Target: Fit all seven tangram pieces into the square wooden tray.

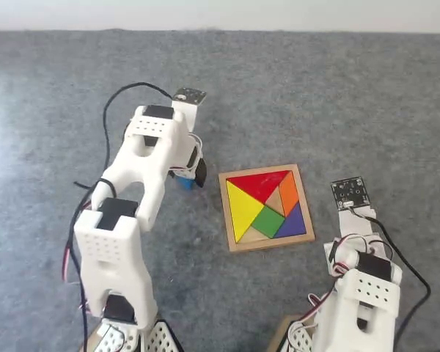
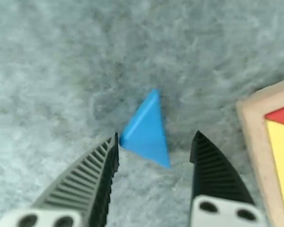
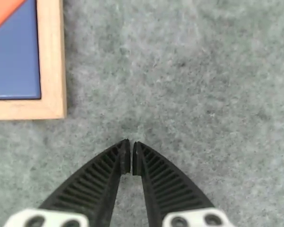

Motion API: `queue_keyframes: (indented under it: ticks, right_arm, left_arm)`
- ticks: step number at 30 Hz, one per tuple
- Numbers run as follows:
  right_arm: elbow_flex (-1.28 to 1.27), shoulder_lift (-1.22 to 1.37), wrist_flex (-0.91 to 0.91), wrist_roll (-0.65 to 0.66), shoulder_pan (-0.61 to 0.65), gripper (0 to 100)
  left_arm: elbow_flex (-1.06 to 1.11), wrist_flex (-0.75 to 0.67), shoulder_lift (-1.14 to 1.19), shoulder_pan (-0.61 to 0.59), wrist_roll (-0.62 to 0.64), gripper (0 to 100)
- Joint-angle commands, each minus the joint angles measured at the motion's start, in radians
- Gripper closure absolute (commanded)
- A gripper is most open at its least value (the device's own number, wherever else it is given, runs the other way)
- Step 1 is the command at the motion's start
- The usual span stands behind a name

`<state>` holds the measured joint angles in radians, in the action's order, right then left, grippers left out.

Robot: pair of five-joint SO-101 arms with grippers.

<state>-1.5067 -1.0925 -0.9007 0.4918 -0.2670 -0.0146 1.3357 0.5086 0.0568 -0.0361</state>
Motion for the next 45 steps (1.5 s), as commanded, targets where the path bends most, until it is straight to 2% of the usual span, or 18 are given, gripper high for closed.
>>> queue_keyframes:
  ticks: [1,14,33,38,45]
  right_arm:
    - [0.009,-0.024,-0.010,-0.009,-0.007,96.7]
    - [0.009,-0.024,-0.013,-0.009,-0.007,96.7]
    - [0.009,-0.024,-0.015,-0.009,-0.007,96.7]
    - [0.009,-0.024,-0.015,-0.009,-0.007,96.7]
    - [0.009,-0.024,-0.015,-0.009,-0.007,96.7]
  left_arm:
    - [-0.004,-0.017,-0.068,0.015,0.031,76]
    - [0.042,-0.054,-0.068,0.018,0.041,83]
    - [0.044,-0.107,-0.068,0.020,0.043,80]
    - [0.047,-0.100,-0.068,0.052,0.041,84]
    - [0.047,-0.071,-0.068,0.058,0.048,85]
